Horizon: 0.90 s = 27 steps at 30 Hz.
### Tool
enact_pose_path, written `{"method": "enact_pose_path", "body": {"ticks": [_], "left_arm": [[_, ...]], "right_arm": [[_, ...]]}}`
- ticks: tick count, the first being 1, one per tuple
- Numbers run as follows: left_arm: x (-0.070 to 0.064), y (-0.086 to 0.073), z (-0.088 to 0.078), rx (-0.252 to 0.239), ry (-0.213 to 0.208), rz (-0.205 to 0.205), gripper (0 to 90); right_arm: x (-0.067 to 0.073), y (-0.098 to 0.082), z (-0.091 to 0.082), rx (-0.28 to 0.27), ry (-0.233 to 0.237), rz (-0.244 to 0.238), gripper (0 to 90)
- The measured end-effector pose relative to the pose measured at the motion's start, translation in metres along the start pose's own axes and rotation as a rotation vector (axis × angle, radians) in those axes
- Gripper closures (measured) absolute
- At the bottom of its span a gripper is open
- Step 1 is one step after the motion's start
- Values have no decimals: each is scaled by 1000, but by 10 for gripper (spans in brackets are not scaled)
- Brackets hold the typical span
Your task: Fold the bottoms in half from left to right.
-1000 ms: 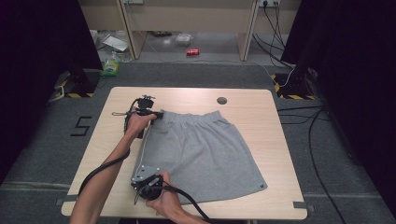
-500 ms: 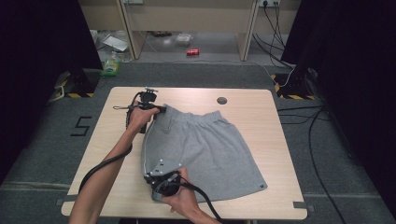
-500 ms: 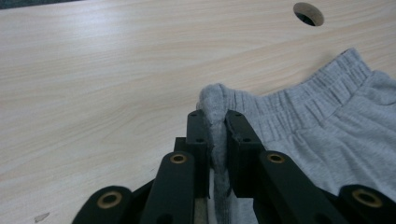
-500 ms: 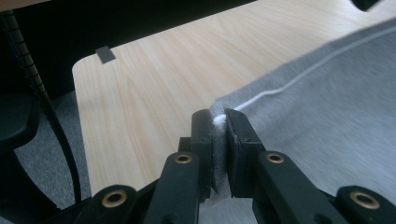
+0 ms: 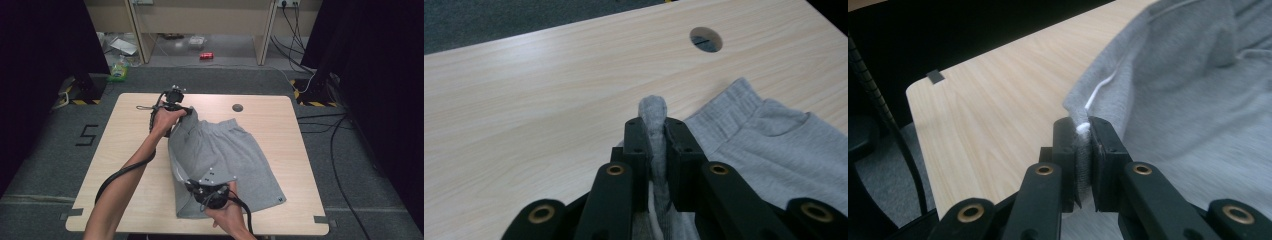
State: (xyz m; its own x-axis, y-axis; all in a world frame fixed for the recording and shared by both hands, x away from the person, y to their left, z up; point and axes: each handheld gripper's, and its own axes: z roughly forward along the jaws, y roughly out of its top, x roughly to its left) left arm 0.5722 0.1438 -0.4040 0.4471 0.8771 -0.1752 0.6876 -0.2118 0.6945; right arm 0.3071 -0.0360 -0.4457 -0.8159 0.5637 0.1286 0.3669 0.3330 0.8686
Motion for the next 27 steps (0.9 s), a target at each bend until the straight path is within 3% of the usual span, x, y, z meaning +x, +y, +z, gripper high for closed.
{"method": "enact_pose_path", "body": {"ticks": [12,18,27], "left_arm": [[-50,19,23,-8,-37,23,811],[-67,22,38,-15,-60,17,813],[-91,31,56,-26,-93,-1,813]], "right_arm": [[-34,-26,-63,-39,-126,68,829],[-50,-41,-90,-41,-184,100,829],[-68,-66,-127,-85,-260,168,829]]}}
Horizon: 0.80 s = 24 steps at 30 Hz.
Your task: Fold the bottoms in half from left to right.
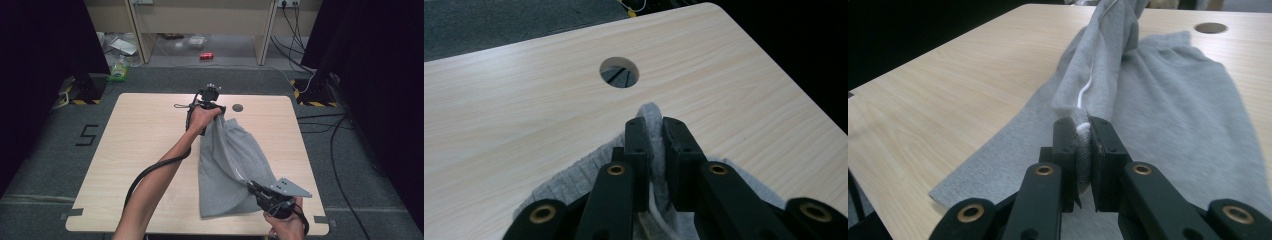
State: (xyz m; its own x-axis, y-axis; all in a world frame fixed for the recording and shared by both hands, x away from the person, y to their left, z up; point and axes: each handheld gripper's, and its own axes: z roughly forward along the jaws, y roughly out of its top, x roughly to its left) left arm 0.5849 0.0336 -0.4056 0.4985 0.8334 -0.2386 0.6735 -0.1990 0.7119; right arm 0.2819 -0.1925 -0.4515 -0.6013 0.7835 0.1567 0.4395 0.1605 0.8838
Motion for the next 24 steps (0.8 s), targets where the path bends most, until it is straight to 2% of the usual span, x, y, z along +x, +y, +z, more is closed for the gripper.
{"method": "enact_pose_path", "body": {"ticks": [6,11,18,24], "left_arm": [[-19,2,17,-1,-15,8,812],[-28,2,28,8,-16,12,812],[-34,4,38,1,-32,-8,810],[-46,3,49,0,-51,-14,800]], "right_arm": [[-16,-14,-16,-11,-37,43,829],[-26,-24,-23,-11,-59,71,829],[-29,-26,-32,-19,-78,71,829],[-35,-34,-39,-14,-106,83,828]]}}
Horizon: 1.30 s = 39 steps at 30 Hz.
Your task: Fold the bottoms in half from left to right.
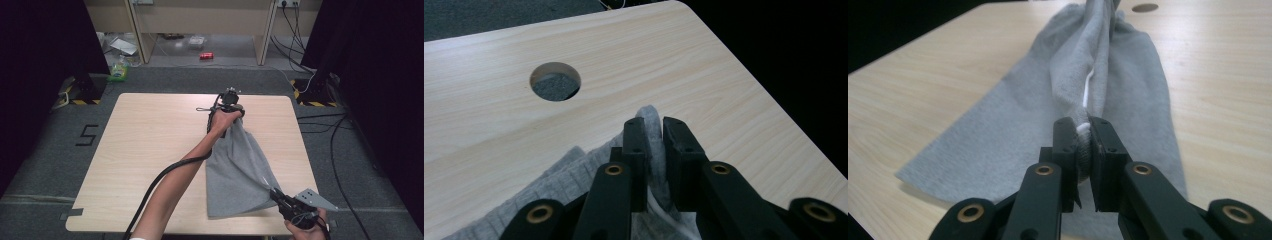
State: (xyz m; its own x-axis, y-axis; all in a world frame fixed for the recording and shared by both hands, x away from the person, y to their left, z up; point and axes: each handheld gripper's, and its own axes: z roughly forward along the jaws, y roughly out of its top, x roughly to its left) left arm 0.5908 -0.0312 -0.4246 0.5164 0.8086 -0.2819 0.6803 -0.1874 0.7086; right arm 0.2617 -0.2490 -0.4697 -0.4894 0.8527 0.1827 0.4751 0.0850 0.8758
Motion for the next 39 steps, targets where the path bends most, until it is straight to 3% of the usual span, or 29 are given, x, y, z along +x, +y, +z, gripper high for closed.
{"method": "enact_pose_path", "body": {"ticks": [4,8,12,19,22,27,31,35,39], "left_arm": [[-5,-1,7,-15,-36,-13,705],[-9,-1,5,-10,-54,2,621],[-3,-1,-4,7,-41,29,587],[26,-9,-22,43,-15,23,530],[42,-17,-30,45,-7,2,512],[67,-33,-39,62,17,-17,477],[84,-45,-45,72,14,-37,449],[96,-51,-54,70,15,-52,430],[102,-58,-58,69,21,-71,406]], "right_arm": [[-5,-8,0,16,-11,18,828],[-8,-10,-1,20,-19,24,828],[-10,-11,0,29,-21,31,828],[-19,-12,-6,31,-56,43,828],[-25,-14,-10,35,-83,44,828],[-31,-23,-8,87,-98,56,820],[-35,-23,-6,109,-117,81,736],[-40,-12,-8,78,-129,103,647],[-38,12,5,71,-113,45,621]]}}
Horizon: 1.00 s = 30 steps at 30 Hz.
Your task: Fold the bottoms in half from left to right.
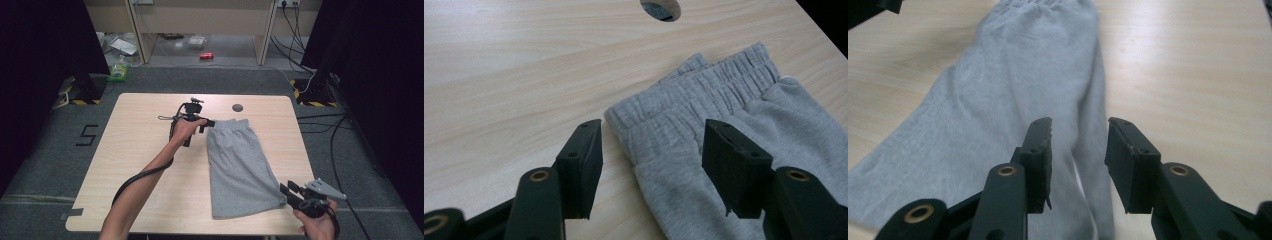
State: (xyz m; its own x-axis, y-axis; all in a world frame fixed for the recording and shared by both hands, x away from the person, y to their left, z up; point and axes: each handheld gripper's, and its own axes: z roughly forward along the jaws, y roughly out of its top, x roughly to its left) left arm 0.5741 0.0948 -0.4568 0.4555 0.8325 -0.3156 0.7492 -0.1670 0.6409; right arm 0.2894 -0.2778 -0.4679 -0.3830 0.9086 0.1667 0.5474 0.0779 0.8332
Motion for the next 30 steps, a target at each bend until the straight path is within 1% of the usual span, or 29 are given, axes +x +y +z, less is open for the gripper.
{"method": "enact_pose_path", "body": {"ticks": [1,2,4,5,6,8,11,12,14,16,17,19,20,22,24,25,27,30], "left_arm": [[1,-2,-1,3,-4,-6,397],[2,-3,-1,4,-3,-6,387],[2,-6,-2,7,-3,-4,380],[2,-7,-2,7,-4,-2,380],[3,-8,-2,7,-6,-5,379],[3,-10,-2,11,-7,-7,369],[4,-14,1,14,-8,-18,358],[5,-14,1,14,-9,-23,356],[5,-16,3,15,-12,-28,351],[6,-18,5,21,-13,-30,345],[5,-19,5,18,-15,-36,342],[5,-20,7,18,-19,-41,339],[5,-21,8,19,-19,-42,337],[4,-21,10,23,-21,-41,333],[3,-22,11,24,-24,-44,330],[3,-22,12,25,-25,-44,328],[3,-21,11,23,-23,-41,325],[2,-21,10,16,-22,-41,323]], "right_arm": [[1,7,6,14,3,-12,612],[2,16,18,28,3,-27,611],[3,24,31,56,10,-40,609],[3,28,40,72,11,-44,608],[2,31,49,85,10,-46,609],[1,36,69,142,5,-66,608],[-1,40,88,185,6,-74,618],[-1,41,92,192,6,-74,626],[0,44,99,219,20,-78,633],[0,46,105,256,17,-82,638],[-1,46,108,266,12,-80,644],[-5,46,113,276,6,-69,683],[-6,46,115,279,12,-59,736],[-8,46,116,276,21,-77,820],[-8,47,114,267,20,-96,864],[-9,48,113,255,18,-93,884],[-12,52,109,234,3,-90,892],[-20,55,105,216,-17,-67,894]]}}
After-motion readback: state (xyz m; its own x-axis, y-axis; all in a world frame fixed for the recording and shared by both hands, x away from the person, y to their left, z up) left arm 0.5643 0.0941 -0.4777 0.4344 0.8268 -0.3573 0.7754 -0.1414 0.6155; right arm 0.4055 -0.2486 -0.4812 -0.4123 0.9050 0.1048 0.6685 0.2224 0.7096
